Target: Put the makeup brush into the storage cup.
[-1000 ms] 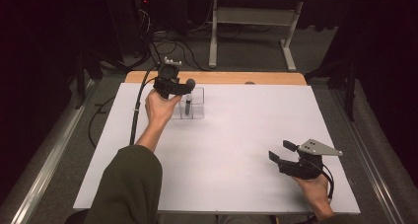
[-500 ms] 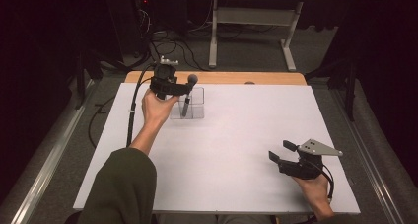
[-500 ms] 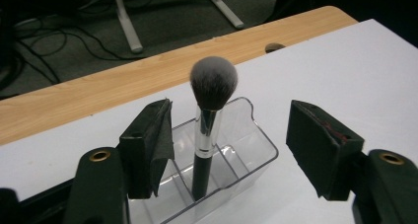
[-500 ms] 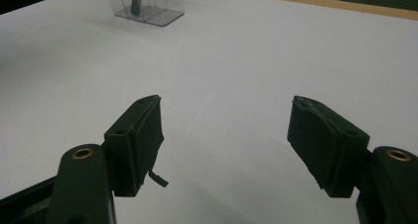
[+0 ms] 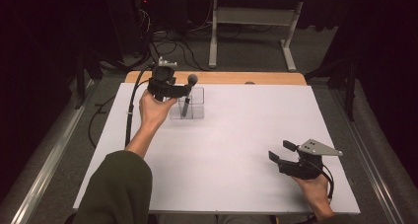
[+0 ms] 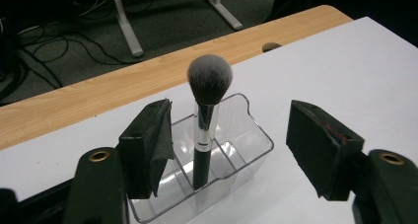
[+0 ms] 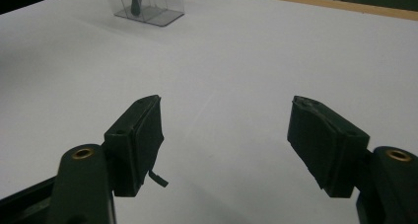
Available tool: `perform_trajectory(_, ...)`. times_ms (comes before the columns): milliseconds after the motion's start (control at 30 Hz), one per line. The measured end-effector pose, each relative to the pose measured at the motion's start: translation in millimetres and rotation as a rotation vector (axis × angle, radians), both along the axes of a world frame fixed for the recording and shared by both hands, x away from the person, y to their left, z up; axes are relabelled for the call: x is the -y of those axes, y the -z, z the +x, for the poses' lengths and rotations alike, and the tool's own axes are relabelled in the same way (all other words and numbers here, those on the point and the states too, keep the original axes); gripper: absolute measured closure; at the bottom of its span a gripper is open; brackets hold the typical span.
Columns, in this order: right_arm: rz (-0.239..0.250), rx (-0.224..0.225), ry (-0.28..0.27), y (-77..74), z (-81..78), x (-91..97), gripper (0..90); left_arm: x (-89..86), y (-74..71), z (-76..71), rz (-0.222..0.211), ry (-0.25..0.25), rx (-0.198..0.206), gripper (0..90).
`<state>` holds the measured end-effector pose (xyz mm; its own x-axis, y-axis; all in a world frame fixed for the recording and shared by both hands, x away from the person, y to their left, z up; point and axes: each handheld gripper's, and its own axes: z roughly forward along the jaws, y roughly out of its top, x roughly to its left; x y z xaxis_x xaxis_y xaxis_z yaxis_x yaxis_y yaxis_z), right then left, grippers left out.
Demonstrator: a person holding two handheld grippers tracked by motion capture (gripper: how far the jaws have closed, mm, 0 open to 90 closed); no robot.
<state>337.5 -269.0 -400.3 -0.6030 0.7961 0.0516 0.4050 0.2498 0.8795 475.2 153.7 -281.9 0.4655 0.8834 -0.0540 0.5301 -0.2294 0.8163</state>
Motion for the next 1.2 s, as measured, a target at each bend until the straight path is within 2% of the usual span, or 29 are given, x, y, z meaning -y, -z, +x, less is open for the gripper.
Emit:
perform_trajectory(567, -0.006, 0.001, -0.004, 0.1, 0.2, -0.8, 31.3, -7.1, -5.2, -12.2, -0.009, 0.020, 0.022, 34.5)
perform_trajectory(1200, -0.006, 0.001, -0.003, 0.3, 0.4, -0.7, 31.3, -6.9, -5.3, -22.0, 0.002, 0.051, 0.022, 34.6)
